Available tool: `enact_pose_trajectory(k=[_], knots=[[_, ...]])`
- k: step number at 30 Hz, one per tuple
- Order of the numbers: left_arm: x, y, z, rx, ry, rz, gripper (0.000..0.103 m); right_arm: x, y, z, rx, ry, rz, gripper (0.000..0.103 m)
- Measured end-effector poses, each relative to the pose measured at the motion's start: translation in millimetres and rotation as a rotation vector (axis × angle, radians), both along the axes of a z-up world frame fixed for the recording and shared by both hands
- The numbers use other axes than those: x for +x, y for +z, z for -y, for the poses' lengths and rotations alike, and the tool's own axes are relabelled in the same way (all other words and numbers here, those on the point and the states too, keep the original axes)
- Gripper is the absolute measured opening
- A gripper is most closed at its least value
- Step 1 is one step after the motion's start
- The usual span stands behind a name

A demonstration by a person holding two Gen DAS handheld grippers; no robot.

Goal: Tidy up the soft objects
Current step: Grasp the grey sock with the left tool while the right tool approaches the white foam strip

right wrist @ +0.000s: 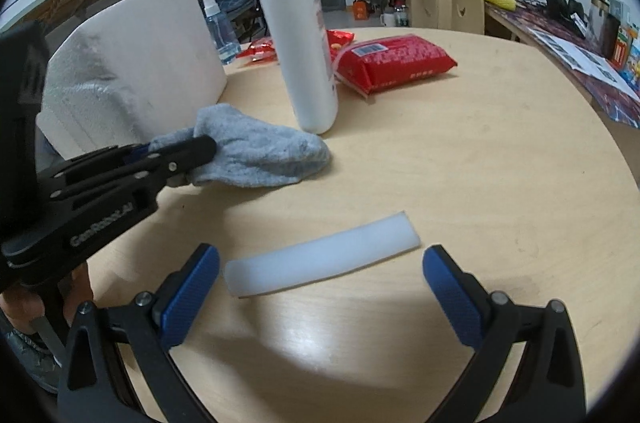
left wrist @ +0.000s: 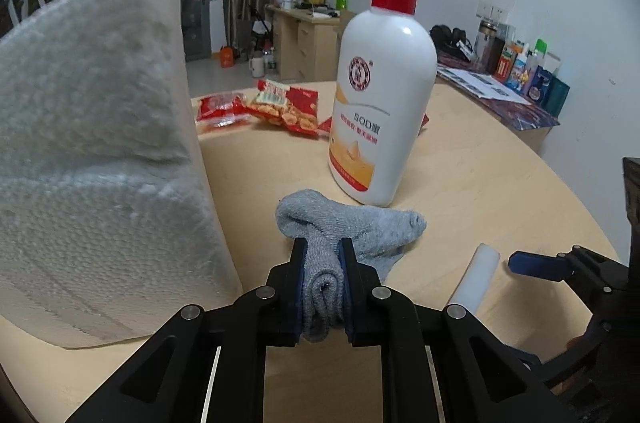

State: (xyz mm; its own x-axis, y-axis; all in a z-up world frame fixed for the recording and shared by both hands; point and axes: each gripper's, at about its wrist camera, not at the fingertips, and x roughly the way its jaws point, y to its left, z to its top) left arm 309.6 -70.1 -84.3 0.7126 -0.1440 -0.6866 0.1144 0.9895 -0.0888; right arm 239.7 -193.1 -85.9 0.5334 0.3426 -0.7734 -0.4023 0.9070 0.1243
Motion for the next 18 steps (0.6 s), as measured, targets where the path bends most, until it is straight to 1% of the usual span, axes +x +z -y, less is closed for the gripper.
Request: enact_pose_trajectory(k=[6,12,18], knots=[[-6,6,-5,-0.009,-0.006,0.035,0.016,6,-4,-5,-0.020,-0.043,-0.030,0.103],[-7,5,-7,-0.008,-0.021,0.034,0.016,14,-4,-8,0.016,-0.079,-0.052,0.103],[-9,9,-12,-0.023,-0.018,0.047,0.016,27,0,-23,-0.011,-0.034,-0.019,0.103]])
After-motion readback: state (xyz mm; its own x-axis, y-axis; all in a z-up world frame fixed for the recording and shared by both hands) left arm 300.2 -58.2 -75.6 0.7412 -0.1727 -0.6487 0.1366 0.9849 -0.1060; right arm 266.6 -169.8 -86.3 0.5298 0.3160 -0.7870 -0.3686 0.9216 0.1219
